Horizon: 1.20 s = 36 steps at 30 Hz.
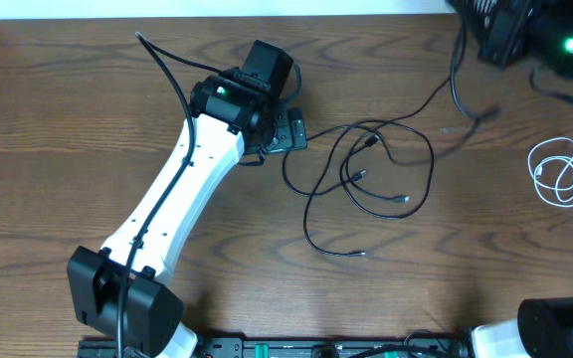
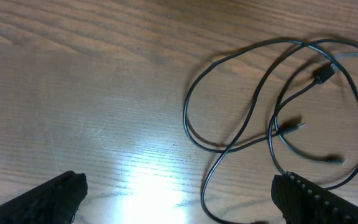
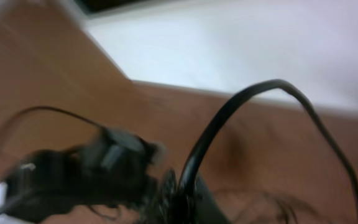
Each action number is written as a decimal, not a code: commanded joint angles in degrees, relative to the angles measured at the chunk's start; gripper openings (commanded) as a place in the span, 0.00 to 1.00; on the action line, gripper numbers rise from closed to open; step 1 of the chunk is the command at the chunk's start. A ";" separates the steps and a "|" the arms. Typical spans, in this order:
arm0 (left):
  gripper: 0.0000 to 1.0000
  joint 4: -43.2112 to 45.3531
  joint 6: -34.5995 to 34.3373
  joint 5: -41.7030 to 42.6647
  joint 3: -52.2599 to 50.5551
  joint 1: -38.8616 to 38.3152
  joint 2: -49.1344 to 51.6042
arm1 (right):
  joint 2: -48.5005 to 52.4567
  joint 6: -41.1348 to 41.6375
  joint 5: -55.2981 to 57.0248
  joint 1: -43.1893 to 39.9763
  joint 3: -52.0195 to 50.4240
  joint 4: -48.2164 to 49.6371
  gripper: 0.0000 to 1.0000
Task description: Untangle cables
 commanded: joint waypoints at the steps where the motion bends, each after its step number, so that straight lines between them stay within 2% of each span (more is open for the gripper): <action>1: 1.00 -0.35 0.57 -0.35 0.37 0.15 -0.46 | 2.67 -4.70 14.05 -0.44 0.50 -6.75 0.01; 9: 0.98 -1.20 0.59 -0.76 0.37 0.20 -0.46 | 9.31 -5.25 29.70 -3.93 0.13 -22.80 0.01; 18: 0.98 -2.40 0.59 -0.79 0.37 2.05 -0.46 | 10.45 1.05 44.52 -11.21 -15.87 -21.53 0.01; 26: 0.98 -4.59 0.59 -0.72 0.37 7.67 -0.46 | 10.45 1.09 44.76 -21.42 -30.99 -13.38 0.01; 33: 0.98 -6.80 0.61 -0.76 0.37 9.44 -0.46 | 10.45 1.09 43.54 -24.61 -40.92 -6.84 0.02; 34: 0.98 -6.78 0.61 -0.76 0.37 9.60 -0.46 | 10.45 1.09 43.54 -24.61 -41.97 -6.05 0.06; 35: 0.98 -6.78 0.61 -0.76 0.37 9.73 -0.46 | 10.45 1.09 43.47 -24.61 -42.88 -5.55 0.17; 36: 0.98 -6.75 0.59 -0.76 0.37 9.90 -0.46 | 10.45 1.07 43.23 -24.57 -43.52 -5.25 0.40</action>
